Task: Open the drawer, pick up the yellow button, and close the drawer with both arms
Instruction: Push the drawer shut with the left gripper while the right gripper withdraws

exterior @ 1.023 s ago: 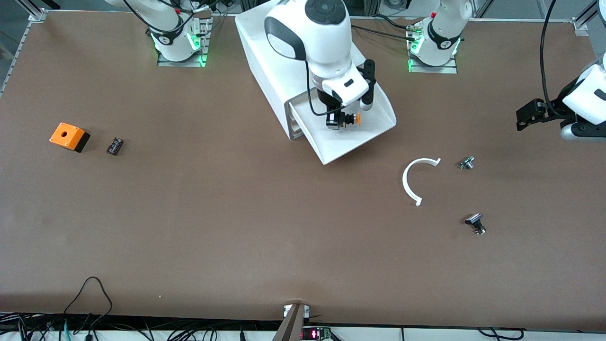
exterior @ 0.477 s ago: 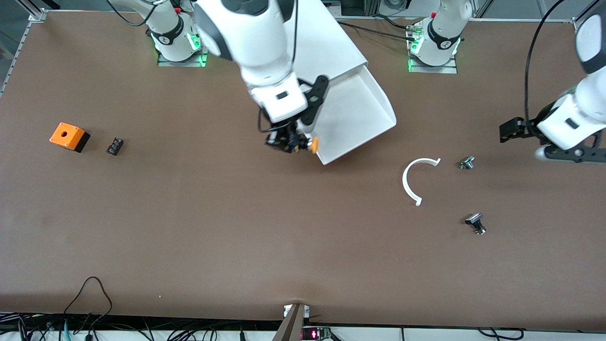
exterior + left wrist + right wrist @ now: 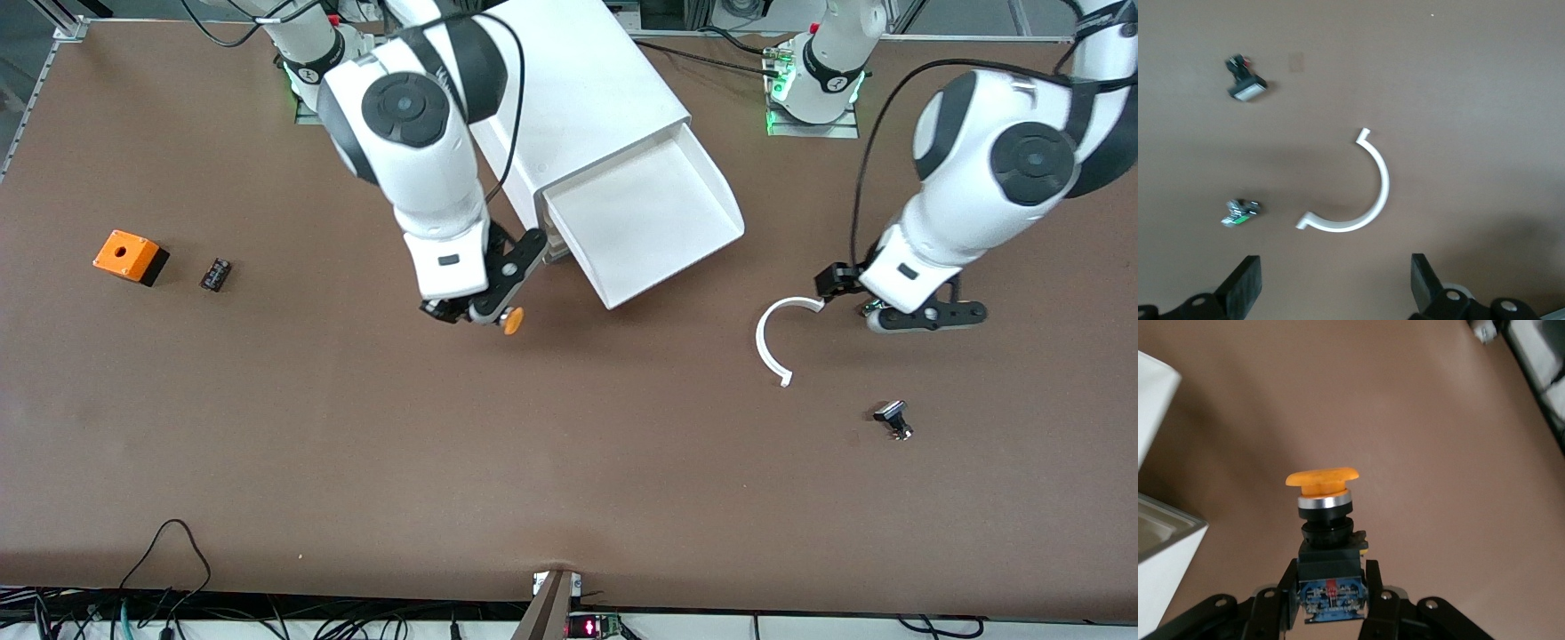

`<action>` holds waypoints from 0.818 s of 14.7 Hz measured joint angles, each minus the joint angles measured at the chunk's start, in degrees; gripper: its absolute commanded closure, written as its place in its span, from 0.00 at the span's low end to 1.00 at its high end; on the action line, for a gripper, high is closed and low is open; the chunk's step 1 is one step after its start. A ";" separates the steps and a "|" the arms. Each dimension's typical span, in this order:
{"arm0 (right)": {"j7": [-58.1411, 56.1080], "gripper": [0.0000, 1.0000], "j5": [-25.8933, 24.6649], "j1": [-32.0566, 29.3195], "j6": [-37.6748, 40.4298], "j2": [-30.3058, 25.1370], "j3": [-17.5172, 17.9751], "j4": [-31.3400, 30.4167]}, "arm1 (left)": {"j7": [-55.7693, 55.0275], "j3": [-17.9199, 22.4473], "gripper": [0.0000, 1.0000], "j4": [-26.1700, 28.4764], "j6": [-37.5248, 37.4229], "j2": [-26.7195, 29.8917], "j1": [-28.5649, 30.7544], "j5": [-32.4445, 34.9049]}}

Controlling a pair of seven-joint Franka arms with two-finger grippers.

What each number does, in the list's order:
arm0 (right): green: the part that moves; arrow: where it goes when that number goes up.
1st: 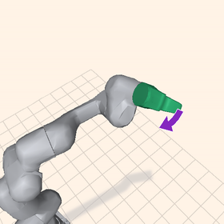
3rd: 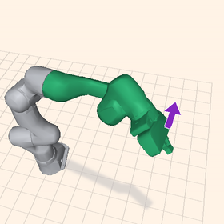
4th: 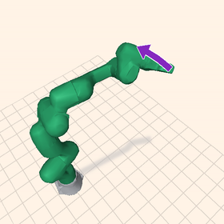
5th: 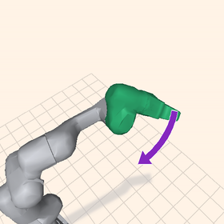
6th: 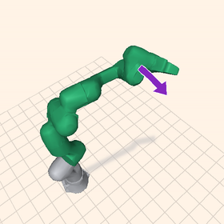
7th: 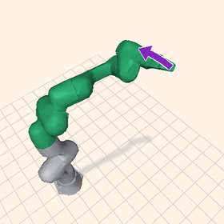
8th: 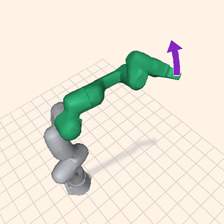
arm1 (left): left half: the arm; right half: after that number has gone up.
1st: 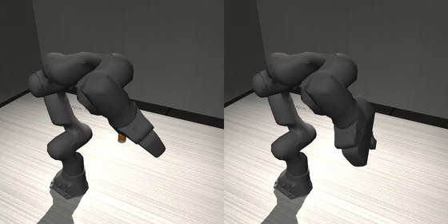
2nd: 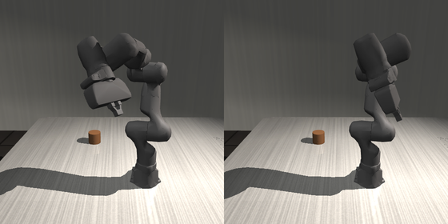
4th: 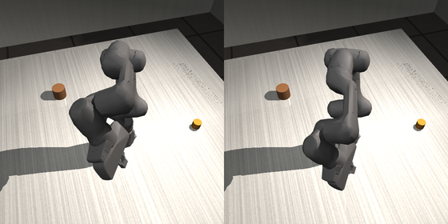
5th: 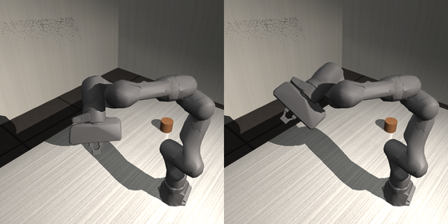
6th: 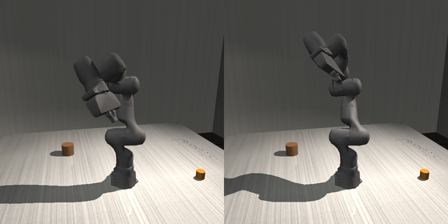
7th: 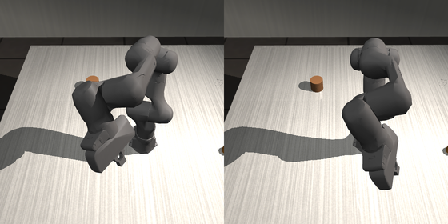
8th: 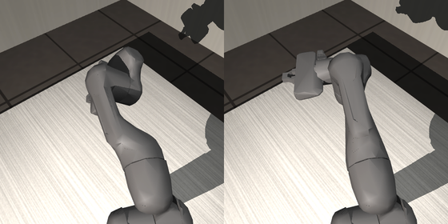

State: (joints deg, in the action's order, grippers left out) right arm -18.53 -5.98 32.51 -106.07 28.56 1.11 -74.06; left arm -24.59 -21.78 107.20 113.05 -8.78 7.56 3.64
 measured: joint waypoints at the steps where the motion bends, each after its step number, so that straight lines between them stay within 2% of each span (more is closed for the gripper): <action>1: 0.83 0.80 0.00 -1.30 -0.03 -0.27 -0.35 -1.38 | -3.60 -0.40 0.01 1.02 2.30 -0.50 -0.80 -0.31; 5: 6.28 0.81 0.02 -7.96 0.00 -2.13 -0.71 -8.51 | -18.32 -1.02 0.01 6.45 13.89 -3.15 -4.93 -1.15; 7: 8.82 0.80 0.05 -10.63 -0.05 -2.75 -0.74 -12.29 | -25.86 -2.40 0.01 9.31 17.77 -3.73 -6.51 -4.65; 10: 15.22 0.80 0.24 -12.68 -0.77 -2.91 -0.74 -16.55 | -35.41 -3.61 0.01 11.04 19.67 -3.73 -9.05 -7.12; 12: 18.46 0.80 0.26 -13.52 -4.63 -3.27 -0.73 -20.68 | -39.89 -4.37 0.01 11.13 20.41 -3.72 -10.30 -8.40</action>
State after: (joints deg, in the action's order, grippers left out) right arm -0.07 -5.72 18.99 -110.70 25.30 0.38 -94.75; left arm -64.48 -26.16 118.33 133.46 -12.50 -2.74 -4.77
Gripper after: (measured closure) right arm 0.586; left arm 0.013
